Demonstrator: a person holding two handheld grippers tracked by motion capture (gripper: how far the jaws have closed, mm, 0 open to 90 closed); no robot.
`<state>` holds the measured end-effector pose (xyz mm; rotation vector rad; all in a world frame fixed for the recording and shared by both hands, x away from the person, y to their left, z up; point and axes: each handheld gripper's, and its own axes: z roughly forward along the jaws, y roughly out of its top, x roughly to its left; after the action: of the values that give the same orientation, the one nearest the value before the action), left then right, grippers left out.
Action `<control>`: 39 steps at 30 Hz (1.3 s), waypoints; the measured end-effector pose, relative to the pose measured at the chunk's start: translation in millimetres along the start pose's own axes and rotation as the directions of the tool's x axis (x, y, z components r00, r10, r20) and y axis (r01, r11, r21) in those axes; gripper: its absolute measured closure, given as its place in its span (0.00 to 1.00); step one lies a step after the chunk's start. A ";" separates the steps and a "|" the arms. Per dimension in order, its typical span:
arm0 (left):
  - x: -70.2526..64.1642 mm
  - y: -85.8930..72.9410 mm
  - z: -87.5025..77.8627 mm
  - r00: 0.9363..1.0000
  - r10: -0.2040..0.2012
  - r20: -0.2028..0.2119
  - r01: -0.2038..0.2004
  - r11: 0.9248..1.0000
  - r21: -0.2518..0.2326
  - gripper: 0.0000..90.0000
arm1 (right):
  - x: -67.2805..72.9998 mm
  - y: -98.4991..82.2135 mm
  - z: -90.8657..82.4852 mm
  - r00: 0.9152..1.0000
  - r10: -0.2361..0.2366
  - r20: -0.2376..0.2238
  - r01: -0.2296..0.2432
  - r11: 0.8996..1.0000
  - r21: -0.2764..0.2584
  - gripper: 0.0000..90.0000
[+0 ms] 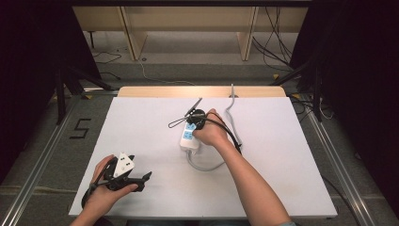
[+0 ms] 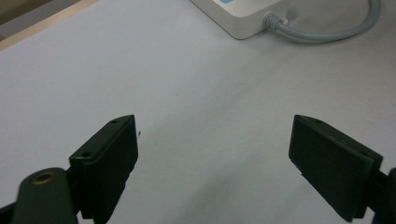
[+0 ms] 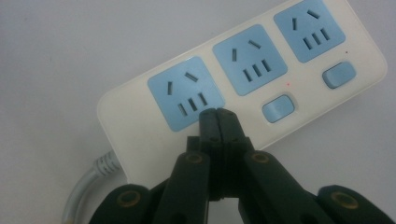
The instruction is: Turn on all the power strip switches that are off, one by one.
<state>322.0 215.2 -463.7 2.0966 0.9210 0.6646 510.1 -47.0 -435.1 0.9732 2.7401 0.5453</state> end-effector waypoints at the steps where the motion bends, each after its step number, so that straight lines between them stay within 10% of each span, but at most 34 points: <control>1: -0.1 0.0 -0.1 1.000 0.001 0.000 -0.001 1.000 0.000 0.17 | 0.1 0.5 0.1 1.000 0.000 0.001 0.000 1.000 0.004 1.00; 24: -0.9 0.4 0.9 1.000 0.001 0.000 -0.001 1.000 0.000 0.17 | 2.5 2.5 1.8 1.000 0.010 0.013 -0.011 0.999 0.030 1.00; 39: 0.9 0.0 1.2 1.000 -0.004 0.000 0.004 1.000 -0.004 0.17 | -5.7 5.4 -9.4 0.998 0.066 0.003 -0.066 0.997 -0.045 1.00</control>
<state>323.4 215.5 -464.3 2.0910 0.9230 0.6639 514.9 -49.4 -424.1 1.0554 2.6873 0.6121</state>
